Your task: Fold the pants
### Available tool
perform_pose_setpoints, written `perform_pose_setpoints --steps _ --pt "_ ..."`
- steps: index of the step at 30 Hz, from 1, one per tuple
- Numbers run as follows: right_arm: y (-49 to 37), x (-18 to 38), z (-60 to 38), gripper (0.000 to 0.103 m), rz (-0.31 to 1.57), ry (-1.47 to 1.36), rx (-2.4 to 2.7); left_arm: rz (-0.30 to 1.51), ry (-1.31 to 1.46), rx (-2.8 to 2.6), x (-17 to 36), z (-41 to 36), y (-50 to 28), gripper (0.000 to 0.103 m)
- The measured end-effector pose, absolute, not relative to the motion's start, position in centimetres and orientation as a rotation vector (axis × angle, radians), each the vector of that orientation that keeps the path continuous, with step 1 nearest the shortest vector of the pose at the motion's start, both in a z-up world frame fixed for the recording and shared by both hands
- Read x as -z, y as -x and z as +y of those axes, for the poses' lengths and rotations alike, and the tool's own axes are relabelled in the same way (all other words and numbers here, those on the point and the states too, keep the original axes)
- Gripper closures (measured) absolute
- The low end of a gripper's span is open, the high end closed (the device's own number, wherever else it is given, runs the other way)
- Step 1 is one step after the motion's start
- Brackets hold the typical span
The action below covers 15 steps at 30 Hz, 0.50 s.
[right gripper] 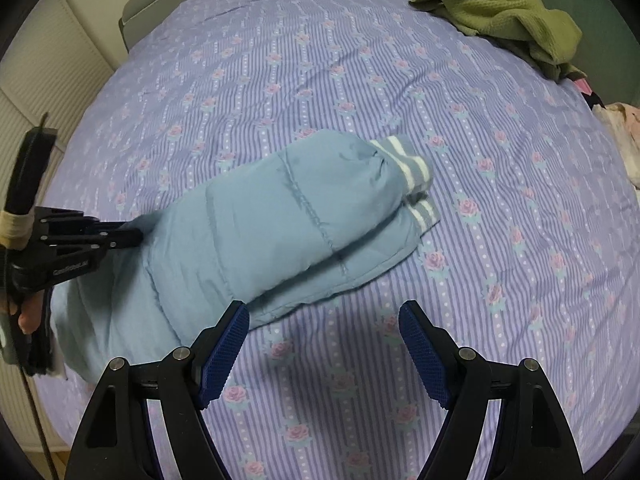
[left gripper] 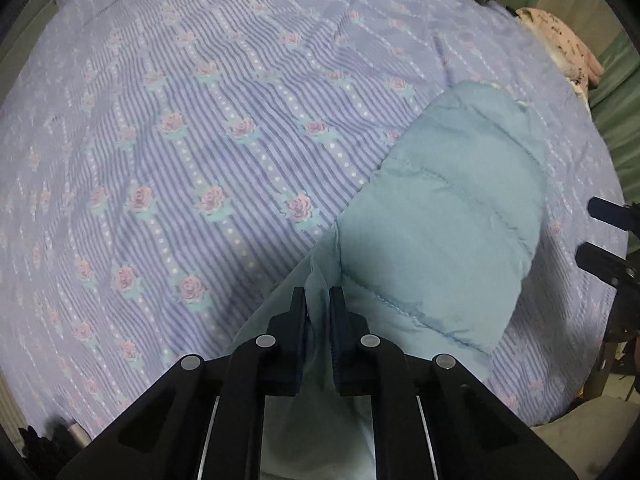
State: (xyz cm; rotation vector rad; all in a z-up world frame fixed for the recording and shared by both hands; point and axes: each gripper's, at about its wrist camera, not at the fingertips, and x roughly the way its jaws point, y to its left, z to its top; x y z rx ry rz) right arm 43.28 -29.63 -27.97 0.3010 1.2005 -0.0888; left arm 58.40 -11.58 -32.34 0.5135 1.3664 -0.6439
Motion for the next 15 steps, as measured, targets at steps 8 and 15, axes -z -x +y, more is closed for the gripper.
perform_pose_setpoints --steps 8,15 --pt "-42.9 27.4 -28.8 0.025 1.207 -0.302 0.06 1.332 -0.274 0.562 29.4 -8.9 -58.0 0.061" --pt "-41.8 25.2 -24.1 0.025 1.187 -0.323 -0.077 1.125 -0.082 0.363 22.1 4.1 -52.5 0.042"
